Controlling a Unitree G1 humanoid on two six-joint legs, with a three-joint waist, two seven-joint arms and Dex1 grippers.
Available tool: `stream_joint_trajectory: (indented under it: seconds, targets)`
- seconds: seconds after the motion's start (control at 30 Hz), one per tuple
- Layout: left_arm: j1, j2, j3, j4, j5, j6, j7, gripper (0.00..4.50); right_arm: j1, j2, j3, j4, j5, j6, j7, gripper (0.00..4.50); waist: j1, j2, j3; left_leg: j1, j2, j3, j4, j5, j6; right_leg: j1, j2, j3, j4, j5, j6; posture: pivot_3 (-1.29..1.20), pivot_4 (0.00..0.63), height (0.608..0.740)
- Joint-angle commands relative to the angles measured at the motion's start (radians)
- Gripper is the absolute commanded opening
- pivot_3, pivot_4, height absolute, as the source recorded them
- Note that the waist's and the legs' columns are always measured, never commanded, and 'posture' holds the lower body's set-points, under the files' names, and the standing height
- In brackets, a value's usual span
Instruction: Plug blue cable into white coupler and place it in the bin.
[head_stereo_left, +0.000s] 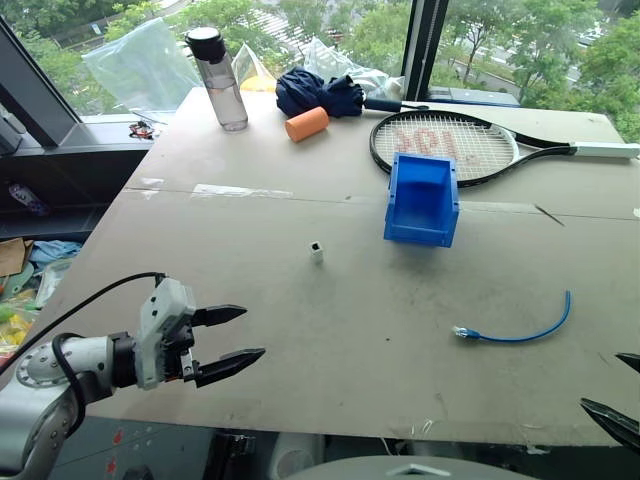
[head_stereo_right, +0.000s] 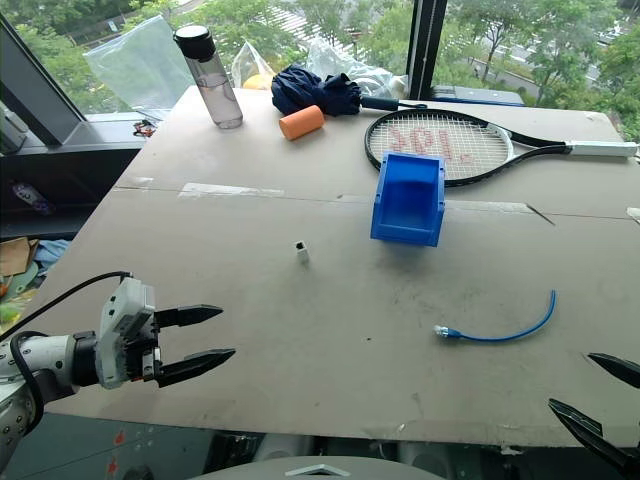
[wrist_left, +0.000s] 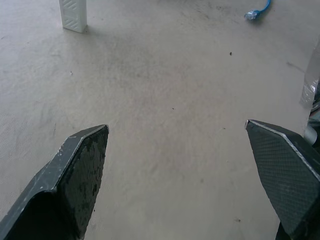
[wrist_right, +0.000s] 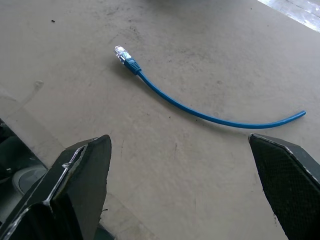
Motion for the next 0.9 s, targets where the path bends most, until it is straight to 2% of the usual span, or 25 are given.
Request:
stream_joint_trajectory:
  seconds: [0.03,0.13,0.27,0.37,0.47,0.6,0.7,0.9]
  targets:
    - [-0.034,-0.005,-0.006,-0.040,-0.014,-0.011,-0.010,4.45,-0.060,-0.022,0.042,-0.024,-0.013,-0.003,-0.040,4.43,-0.001,0.000,0.000,0.000,0.000,0.000,0.000,0.000,0.000,0.000,0.000,0.000,0.000,0.000,0.000,0.00,0.150,0.740]
    - [-0.123,-0.027,-0.065,-0.120,-0.099,0.065,0.035,4.45,-0.181,-0.079,0.145,-0.082,-0.022,0.078,-0.130,4.43,-0.005,-0.003,0.001,0.001,0.001,0.001,0.001,0.000,0.000,0.000,0.002,0.000,0.000,0.000,0.000,0.00,0.150,0.740]
    - [-0.176,-0.028,-0.113,-0.168,-0.134,0.116,0.050,4.45,-0.302,-0.190,0.258,-0.137,-0.010,0.229,-0.188,4.43,-0.003,-0.003,0.001,0.002,0.000,0.005,0.003,0.000,0.000,0.001,0.002,0.000,0.001,0.001,-0.001,0.00,0.150,0.740]
    - [-0.205,-0.016,-0.188,-0.213,-0.075,0.073,0.017,4.45,-0.510,-0.285,0.449,-0.147,0.057,0.415,-0.240,4.43,-0.006,-0.004,0.001,0.002,-0.003,0.007,0.004,0.000,0.001,0.002,0.004,0.001,0.002,0.002,-0.002,0.00,0.150,0.740]
    - [-0.228,-0.018,-0.234,-0.237,-0.043,0.052,0.014,4.45,-0.706,-0.337,0.658,-0.094,0.005,0.524,-0.270,4.43,-0.004,-0.007,0.001,0.001,-0.005,0.008,0.004,0.001,0.001,0.002,0.007,0.000,0.002,0.002,-0.002,0.00,0.150,0.740]
    - [-0.233,-0.016,-0.242,-0.254,-0.032,0.043,0.015,4.45,-0.806,-0.350,0.811,0.010,-0.052,0.531,-0.238,4.43,0.007,-0.007,0.002,-0.001,-0.005,0.003,0.004,0.001,0.001,0.002,0.008,-0.003,0.002,0.002,-0.002,0.00,0.150,0.740]
    - [-0.228,-0.016,-0.240,-0.270,-0.029,0.041,0.022,4.50,-0.844,-0.329,0.887,0.121,-0.120,0.481,-0.241,3.59,0.002,-0.007,0.002,-0.001,-0.005,0.003,0.006,0.001,0.001,0.003,0.008,-0.002,0.002,0.002,-0.002,0.00,0.150,0.740]
    - [-0.253,-0.018,-0.260,-0.271,-0.017,0.050,0.029,4.50,-0.829,-0.299,0.929,0.175,-0.188,0.389,-0.238,0.69,-0.001,-0.008,0.000,0.000,-0.005,0.002,0.010,0.001,0.001,0.005,0.009,-0.002,0.004,0.002,-0.002,0.00,0.150,0.740]
